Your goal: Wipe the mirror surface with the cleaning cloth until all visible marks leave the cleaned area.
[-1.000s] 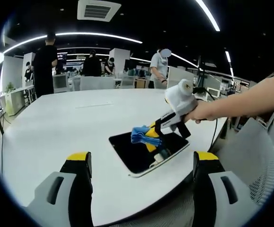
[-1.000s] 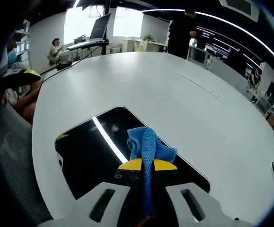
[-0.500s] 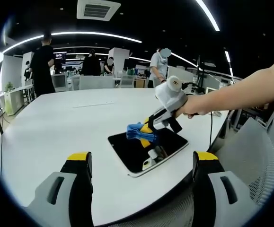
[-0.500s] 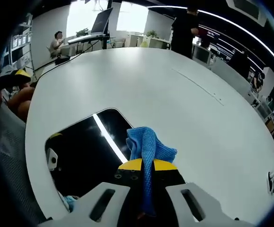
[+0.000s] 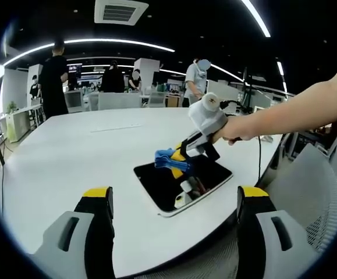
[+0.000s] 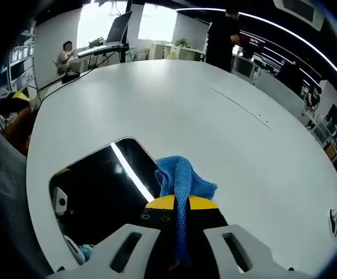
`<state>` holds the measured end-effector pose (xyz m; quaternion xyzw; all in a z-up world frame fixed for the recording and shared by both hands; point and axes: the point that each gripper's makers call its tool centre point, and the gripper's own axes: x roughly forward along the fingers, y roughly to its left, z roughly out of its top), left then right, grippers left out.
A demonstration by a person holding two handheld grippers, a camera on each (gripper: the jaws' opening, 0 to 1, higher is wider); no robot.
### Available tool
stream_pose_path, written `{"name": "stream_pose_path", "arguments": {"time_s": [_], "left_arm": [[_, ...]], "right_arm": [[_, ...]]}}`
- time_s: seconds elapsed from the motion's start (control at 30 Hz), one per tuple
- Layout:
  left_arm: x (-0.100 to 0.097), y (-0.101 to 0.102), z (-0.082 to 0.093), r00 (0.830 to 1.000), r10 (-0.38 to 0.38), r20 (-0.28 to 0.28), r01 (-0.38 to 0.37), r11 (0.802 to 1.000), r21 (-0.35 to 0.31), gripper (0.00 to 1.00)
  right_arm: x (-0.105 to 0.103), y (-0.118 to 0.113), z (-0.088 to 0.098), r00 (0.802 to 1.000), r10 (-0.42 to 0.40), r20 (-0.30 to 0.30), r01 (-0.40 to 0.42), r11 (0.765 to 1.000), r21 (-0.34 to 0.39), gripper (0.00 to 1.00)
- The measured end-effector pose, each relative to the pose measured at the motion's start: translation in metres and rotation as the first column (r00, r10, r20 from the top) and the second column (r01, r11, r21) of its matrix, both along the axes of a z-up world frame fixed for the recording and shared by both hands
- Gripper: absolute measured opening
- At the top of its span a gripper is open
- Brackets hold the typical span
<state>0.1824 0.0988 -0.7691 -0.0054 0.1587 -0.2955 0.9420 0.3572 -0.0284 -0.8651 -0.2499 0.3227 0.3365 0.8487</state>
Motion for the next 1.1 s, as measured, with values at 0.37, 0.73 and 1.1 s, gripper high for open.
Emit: {"name": "stream_pose_path", "arguments": {"time_s": [0.37, 0.73, 1.1], "left_arm": [[0.001, 0.002, 0.001, 1.000, 0.009, 0.006, -0.009, 1.000, 0.000, 0.88], [0.000, 0.002, 0.001, 1.000, 0.009, 0.005, -0.009, 1.000, 0.000, 0.87], [0.000, 0.002, 0.000, 1.000, 0.011, 0.003, -0.011, 1.000, 0.003, 0.88]], "right_arm": [[-0.001, -0.006, -0.001, 1.000, 0.008, -0.008, -0.008, 1.000, 0.008, 0.00], [-0.004, -0.023, -0.001, 0.999, -0.028, -0.022, 0.028, 0.999, 0.027, 0.00], [-0.011, -0.035, 0.001, 0.998, -0.053, -0.033, 0.054, 0.998, 0.031, 0.00]]}}
